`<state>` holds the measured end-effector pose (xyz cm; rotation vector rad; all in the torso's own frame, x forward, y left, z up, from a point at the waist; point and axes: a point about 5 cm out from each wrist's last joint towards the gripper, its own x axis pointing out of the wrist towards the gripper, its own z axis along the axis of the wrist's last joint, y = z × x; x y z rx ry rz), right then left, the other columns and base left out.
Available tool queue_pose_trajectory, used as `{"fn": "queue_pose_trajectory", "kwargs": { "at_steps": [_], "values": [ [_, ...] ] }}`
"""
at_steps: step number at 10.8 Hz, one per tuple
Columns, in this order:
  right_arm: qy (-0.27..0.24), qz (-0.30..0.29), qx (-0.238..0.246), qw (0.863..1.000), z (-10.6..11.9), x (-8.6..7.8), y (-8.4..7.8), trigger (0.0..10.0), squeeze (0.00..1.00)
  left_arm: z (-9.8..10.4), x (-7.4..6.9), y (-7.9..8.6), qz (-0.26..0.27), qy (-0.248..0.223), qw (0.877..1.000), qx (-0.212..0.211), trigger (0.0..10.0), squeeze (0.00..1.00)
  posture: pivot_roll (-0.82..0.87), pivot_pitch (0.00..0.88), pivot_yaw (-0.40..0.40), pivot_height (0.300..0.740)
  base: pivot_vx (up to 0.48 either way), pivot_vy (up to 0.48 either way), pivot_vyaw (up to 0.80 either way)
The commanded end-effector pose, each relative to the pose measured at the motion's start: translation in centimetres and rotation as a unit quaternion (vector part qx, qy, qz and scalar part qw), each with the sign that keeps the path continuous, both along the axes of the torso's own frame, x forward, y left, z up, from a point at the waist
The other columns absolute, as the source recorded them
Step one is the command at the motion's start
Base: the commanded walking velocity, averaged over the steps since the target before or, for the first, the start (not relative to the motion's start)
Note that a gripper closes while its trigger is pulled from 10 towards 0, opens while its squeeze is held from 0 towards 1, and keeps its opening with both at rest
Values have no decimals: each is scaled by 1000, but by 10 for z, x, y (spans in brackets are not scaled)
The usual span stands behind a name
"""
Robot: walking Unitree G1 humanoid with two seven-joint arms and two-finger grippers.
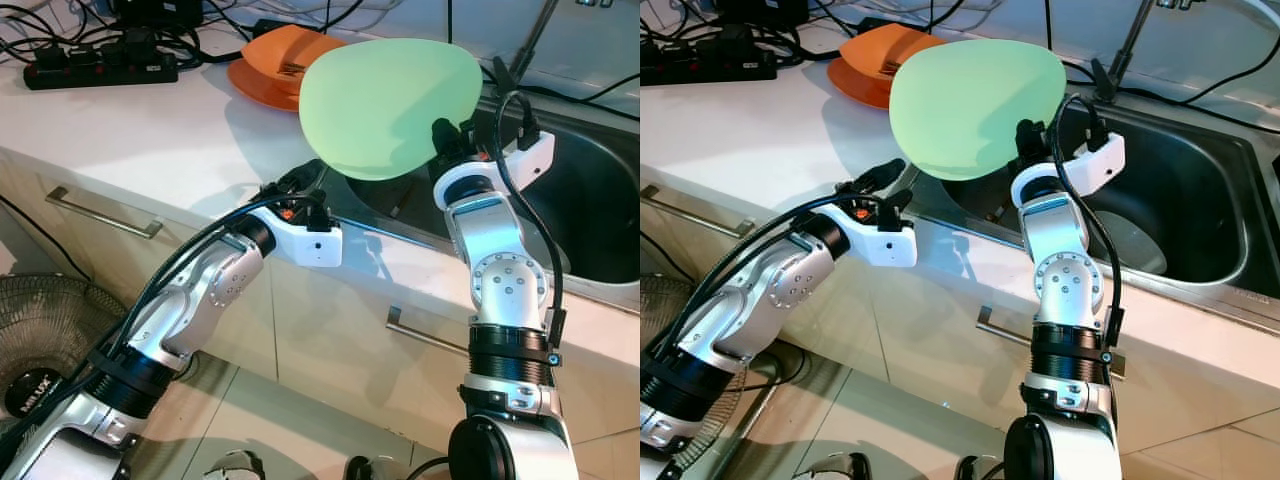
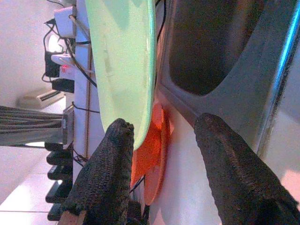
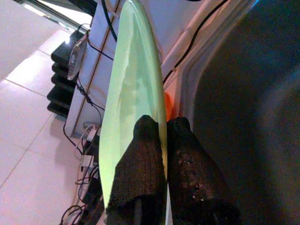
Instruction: Kitchen organization
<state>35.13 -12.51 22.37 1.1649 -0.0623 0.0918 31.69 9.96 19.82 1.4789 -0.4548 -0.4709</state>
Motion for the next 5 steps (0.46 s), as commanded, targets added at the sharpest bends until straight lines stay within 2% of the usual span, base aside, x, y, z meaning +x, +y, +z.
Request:
{"fn": "queue_pose_trajectory", "kwargs": {
  "at_steps": [1, 3, 4, 5],
  "values": [
    [-30, 6, 18, 999, 17, 1, 7, 0, 0, 6, -1, -3, -6, -10, 1000, -6, 10000, 0, -17, 94, -72, 740, 0, 0, 0],
    [-30, 6, 18, 999, 17, 1, 7, 0, 0, 6, -1, -3, -6, -10, 1000, -6, 10000, 0, -17, 94, -72, 740, 0, 0, 0],
    [-52, -114, 38, 991, 20, 2, -46, 0, 0, 7, -2, -1, -2, -8, 999, -32, 10000, 0, -10, 92, -71, 740, 0, 0, 0],
    [-62, -157, 41, 985, 21, 0, -65, 0, 0, 9, -3, 1, 2, -8, 998, -54, 10000, 0, -10, 92, -71, 740, 0, 0, 0]
  ]
}}
